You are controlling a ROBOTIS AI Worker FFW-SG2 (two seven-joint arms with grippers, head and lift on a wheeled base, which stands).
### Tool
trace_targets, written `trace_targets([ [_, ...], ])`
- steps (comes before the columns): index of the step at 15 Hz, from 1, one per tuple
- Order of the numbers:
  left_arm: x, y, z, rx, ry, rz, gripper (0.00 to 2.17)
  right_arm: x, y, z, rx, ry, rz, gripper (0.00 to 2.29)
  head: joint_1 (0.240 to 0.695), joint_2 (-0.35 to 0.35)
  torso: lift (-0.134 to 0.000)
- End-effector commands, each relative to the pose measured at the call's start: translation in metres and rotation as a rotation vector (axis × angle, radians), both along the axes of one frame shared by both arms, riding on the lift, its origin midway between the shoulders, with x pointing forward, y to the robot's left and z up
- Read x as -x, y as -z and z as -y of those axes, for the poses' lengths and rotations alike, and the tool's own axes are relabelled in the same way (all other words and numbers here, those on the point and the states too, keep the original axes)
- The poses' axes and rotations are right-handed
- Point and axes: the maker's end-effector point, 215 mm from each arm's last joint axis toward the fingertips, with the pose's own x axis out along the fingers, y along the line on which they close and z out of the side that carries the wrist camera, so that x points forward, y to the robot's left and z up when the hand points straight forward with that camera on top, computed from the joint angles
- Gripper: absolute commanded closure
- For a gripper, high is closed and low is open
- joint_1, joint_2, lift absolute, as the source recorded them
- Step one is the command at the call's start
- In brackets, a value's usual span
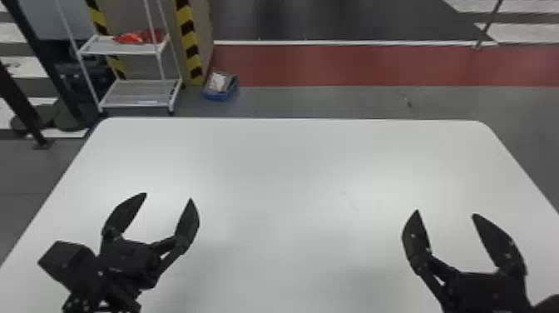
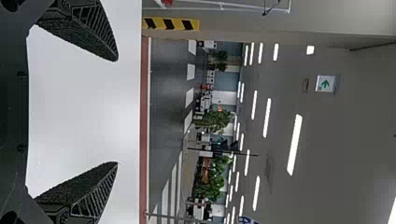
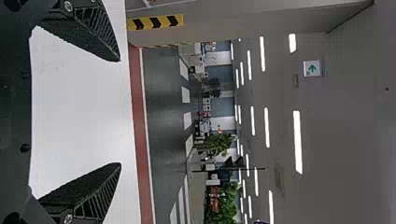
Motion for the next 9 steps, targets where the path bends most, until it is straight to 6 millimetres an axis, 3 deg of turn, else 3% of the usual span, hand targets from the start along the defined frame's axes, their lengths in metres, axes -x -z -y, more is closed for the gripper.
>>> trace_targets([
  [1, 0.0001, 0.0008, -0.0003, -0.001, 0.001, -0.002, 0.08, 0.0, -0.0001, 0.0002, -0.001, 0.001, 0.0, 0.08, 0.695, 0.006, -0.123],
  [9, 0.0011, 0.0014, -0.0001, -0.001, 0.001, -0.003, 0.08, 0.0, -0.0001, -0.0002, 0.001, -0.001, 0.0, 0.08, 0.695, 0.006, -0.123],
])
